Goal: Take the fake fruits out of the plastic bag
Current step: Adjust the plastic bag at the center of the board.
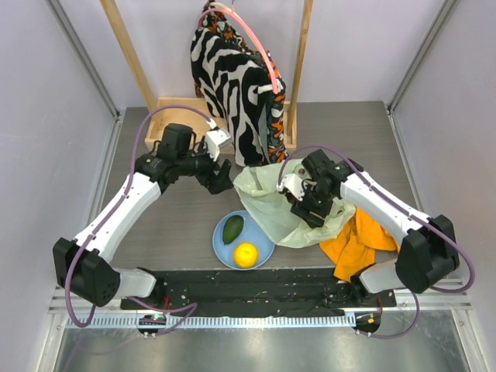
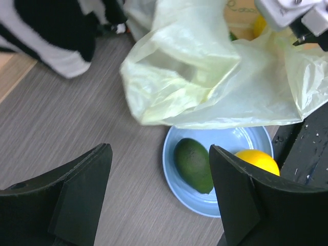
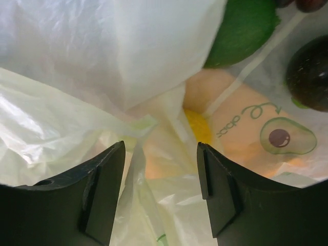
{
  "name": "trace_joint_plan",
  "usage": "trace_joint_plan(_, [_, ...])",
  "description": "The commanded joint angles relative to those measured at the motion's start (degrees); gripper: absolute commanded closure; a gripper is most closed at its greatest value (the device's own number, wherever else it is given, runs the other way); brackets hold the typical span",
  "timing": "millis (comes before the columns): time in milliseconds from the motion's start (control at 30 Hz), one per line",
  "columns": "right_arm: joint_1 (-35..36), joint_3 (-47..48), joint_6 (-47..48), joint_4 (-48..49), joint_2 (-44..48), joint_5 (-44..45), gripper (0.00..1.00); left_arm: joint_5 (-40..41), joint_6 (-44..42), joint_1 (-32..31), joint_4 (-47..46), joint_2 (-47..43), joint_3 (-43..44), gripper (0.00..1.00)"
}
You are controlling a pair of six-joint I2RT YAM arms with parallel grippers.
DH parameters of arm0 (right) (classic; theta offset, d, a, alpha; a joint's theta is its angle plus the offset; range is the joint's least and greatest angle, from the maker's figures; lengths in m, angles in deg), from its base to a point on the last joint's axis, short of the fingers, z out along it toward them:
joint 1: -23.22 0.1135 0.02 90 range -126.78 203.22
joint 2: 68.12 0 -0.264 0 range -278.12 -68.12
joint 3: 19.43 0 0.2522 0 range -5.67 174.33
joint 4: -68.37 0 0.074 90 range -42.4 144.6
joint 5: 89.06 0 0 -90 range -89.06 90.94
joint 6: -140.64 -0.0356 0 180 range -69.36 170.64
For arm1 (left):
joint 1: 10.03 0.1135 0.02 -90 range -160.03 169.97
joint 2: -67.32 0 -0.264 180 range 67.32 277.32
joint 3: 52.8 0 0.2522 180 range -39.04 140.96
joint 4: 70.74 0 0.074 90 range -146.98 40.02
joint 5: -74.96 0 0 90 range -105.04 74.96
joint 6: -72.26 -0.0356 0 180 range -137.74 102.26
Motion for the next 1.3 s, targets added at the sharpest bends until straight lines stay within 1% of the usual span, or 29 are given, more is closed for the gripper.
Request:
trace_joint_plan(0, [2.9,-4.8,2.9,-5.4,8.1,-0.3,0.35,-0.3,-1.1,-2.6,-3.9,0.4,1.6,0.19])
trace_joint_plan(67, [3.4,-6.5,3.6,-8.6,11.1,0.2,0.34,-0.2,0.6,-2.8,-6.0,0.8,0.8,0.19])
trace_joint_plan(167, [3.5,-4.0,3.1,-8.6,13.9,0.4,0.34,0.5,0.5,-2.7,-6.0,0.3,0.5,0.19])
trace_joint_plan(233, [3.4,-0.2,3.9,-7.0,14.1,0.9,0.35,0.9,0.1,-2.8,-5.8,0.0,0.3,0.19])
trace_joint_plan(300, [3.3,2.7,5.1,-3.2,13.4,1.2,0.36,1.1,0.3,-2.7,-5.8,0.1,0.2,0.19])
trace_joint_plan(367, [2.9,4.5,5.8,-0.6,11.9,0.6,0.37,0.9,0.6,-2.8,-5.8,0.1,0.2,0.19])
trace_joint_plan(467, [2.4,8.2,8.1,0.3,6.5,-0.2,0.39,0.7,0.5,-2.7,-5.8,0.6,0.7,0.19])
trace_joint_plan(533, [1.4,10.1,9.6,0.7,2.0,-1.6,0.43,1.1,0.5,-2.8,-5.8,0.9,1.1,0.19])
trace_joint_plan(567, [-0.5,11.3,9.6,1.0,0.4,-2.6,0.45,1.1,0.5,-2.8,-5.8,0.9,1.2,0.19])
trace_joint_plan(600, [-1.6,12.6,9.4,0.9,-2.6,-5.4,0.46,1.1,0.5,-2.7,-5.7,1.1,1.2,0.19])
trace_joint_plan(667, [-6.2,16.9,11.4,-2.3,-6.0,-11.4,0.46,1.4,0.3,-2.8,-5.2,1.2,1.8,0.19])
trace_joint_plan(700, [-7.5,24.5,13.6,-11.0,-7.8,-17.4,0.46,1.5,-0.2,-2.7,-4.4,1.2,1.9,0.19])
trace_joint_plan(733, [-8.1,29.4,16.3,-16.8,-12.1,-18.7,0.46,1.7,-0.4,-2.8,-3.9,1.1,2.4,0.19])
trace_joint_plan(767, [-8.3,39.2,22.5,-23.4,-13.9,-19.3,0.44,2.0,-0.7,-2.8,-3.4,1.0,2.5,0.19])
trace_joint_plan(800, [-8.1,41.7,18.0,-27.1,-14.6,-17.9,0.40,2.2,-1.1,-2.7,-2.9,0.8,2.5,0.19])
trace_joint_plan(833, [-8.1,43.6,16.6,-27.1,-12.9,-15.5,0.36,2.3,-1.2,-2.6,-2.9,0.7,2.4,0.19])
trace_joint_plan(867, [-8.2,44.4,19.0,-27.1,-10.6,-15.1,0.29,2.3,-1.2,-2.6,-2.9,0.5,2.0,0.19])
trace_joint_plan(900, [-8.1,43.9,21.6,-27.0,-8.6,-15.1,0.27,2.4,-1.2,-2.6,-3.2,0.3,1.7,0.19])
trace_joint_plan(933, [-8.0,42.9,23.9,-26.8,-6.8,-15.7,0.27,2.3,-1.2,-2.7,-3.4,0.1,1.5,0.19])
trace_joint_plan(967, [-7.9,41.1,24.4,-26.1,-4.5,-16.2,0.28,2.4,-1.0,-2.6,-3.7,-0.1,0.9,0.19])
trace_joint_plan(1000, [-7.9,40.0,22.8,-23.5,-4.2,-16.8,0.31,2.3,-1.0,-2.6,-4.3,-0.2,0.5,0.19])
trace_joint_plan(1033, [-7.9,39.1,20.5,-22.0,-4.4,-17.3,0.35,2.4,-0.8,-2.5,-4.4,-0.2,0.4,0.19])
trace_joint_plan(1067, [-7.9,38.4,19.5,-21.1,-5.7,-17.8,0.41,2.3,-0.8,-2.4,-4.4,-0.2,0.4,0.19])
trace_joint_plan(1133, [-8.0,38.4,17.1,-19.3,-7.3,-17.8,0.47,2.4,-0.8,-2.3,-4.4,-0.1,0.5,0.19])
trace_joint_plan(1200, [-8.3,38.5,14.7,-15.5,-7.8,-18.0,0.50,2.3,-0.7,-2.2,-4.2,0.0,0.9,0.19])
trace_joint_plan(1267, [-8.3,37.6,14.1,-12.2,-7.1,-18.3,0.49,2.4,-0.6,-2.3,-4.1,0.1,1.1,0.19])
